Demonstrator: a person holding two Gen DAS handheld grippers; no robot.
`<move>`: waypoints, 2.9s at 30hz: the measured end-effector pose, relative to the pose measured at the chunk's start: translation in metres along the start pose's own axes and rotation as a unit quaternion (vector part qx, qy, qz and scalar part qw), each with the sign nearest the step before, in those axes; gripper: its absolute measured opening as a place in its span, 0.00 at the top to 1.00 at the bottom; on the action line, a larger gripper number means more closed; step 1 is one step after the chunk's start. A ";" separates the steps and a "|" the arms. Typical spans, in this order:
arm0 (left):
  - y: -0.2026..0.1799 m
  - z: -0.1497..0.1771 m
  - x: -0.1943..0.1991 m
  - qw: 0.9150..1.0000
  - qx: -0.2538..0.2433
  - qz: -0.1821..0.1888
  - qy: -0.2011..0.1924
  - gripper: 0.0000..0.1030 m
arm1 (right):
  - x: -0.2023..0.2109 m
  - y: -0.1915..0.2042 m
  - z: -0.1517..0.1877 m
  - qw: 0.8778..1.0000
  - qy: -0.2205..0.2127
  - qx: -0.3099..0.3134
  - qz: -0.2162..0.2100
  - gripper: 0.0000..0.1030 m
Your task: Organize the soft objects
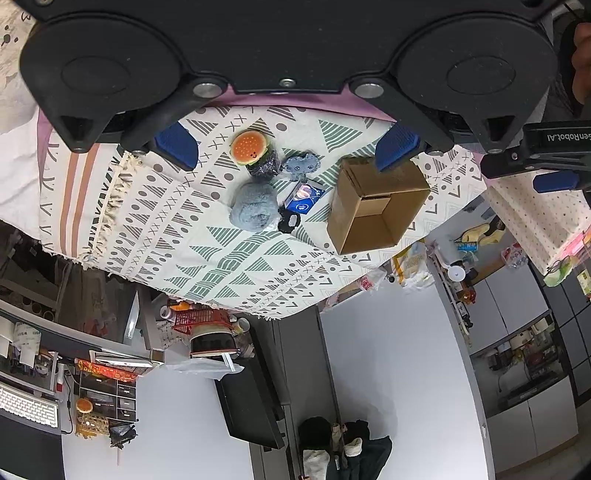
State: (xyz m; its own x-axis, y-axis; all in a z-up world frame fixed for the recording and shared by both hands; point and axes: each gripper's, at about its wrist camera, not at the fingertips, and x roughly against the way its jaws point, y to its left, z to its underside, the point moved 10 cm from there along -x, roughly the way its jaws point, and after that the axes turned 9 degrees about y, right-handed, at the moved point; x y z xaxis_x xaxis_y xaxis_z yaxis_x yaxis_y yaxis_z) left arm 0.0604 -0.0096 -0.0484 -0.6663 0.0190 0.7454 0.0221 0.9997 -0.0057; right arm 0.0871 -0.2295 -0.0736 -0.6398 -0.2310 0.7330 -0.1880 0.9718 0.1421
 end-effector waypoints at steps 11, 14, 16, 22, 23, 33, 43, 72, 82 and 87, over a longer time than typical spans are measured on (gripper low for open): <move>0.000 0.000 -0.006 1.000 0.008 0.011 0.005 0.02 | -0.003 0.000 0.002 1.000 0.008 0.001 0.009 0.00; 0.001 0.000 -0.008 1.000 0.009 0.013 0.007 0.02 | -0.002 0.001 0.003 1.000 0.008 0.005 0.011 0.00; 0.001 0.000 -0.008 1.000 0.010 0.013 0.006 0.02 | -0.002 0.001 0.004 1.000 0.008 0.010 0.014 0.00; 0.001 0.000 -0.010 1.000 0.011 0.014 0.006 0.02 | -0.004 0.001 0.003 1.000 0.010 0.008 0.016 0.00; 0.001 0.000 -0.010 1.000 0.011 0.014 0.006 0.02 | -0.004 0.000 0.002 1.000 0.009 0.009 0.017 0.00; 0.002 -0.003 -0.013 1.000 0.013 0.016 -0.001 0.02 | -0.007 0.001 0.003 1.000 0.011 0.011 0.024 0.00; 0.002 -0.003 -0.017 1.000 0.016 0.017 -0.001 0.02 | -0.012 0.000 0.002 1.000 0.016 0.015 0.022 0.00; -0.012 -0.014 -0.112 0.997 0.066 0.034 0.036 0.03 | -0.085 -0.056 -0.010 0.998 0.032 -0.059 0.002 0.02; -0.038 -0.020 -0.164 0.995 0.061 0.053 0.064 0.14 | -0.138 -0.080 -0.003 0.984 0.085 -0.155 -0.026 0.29; -0.054 -0.021 -0.189 0.993 0.055 0.074 0.079 0.20 | -0.168 -0.085 0.004 0.973 0.115 -0.197 -0.032 0.39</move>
State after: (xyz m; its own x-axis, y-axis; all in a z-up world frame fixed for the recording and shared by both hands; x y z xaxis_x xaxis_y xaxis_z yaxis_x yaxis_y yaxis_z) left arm 0.2009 -0.0677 -0.1749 -0.5368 0.1716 0.8261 0.0239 0.9818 -0.1884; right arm 0.2071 -0.2738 -0.2115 -0.4442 -0.3194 0.8371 0.1073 0.9086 0.4036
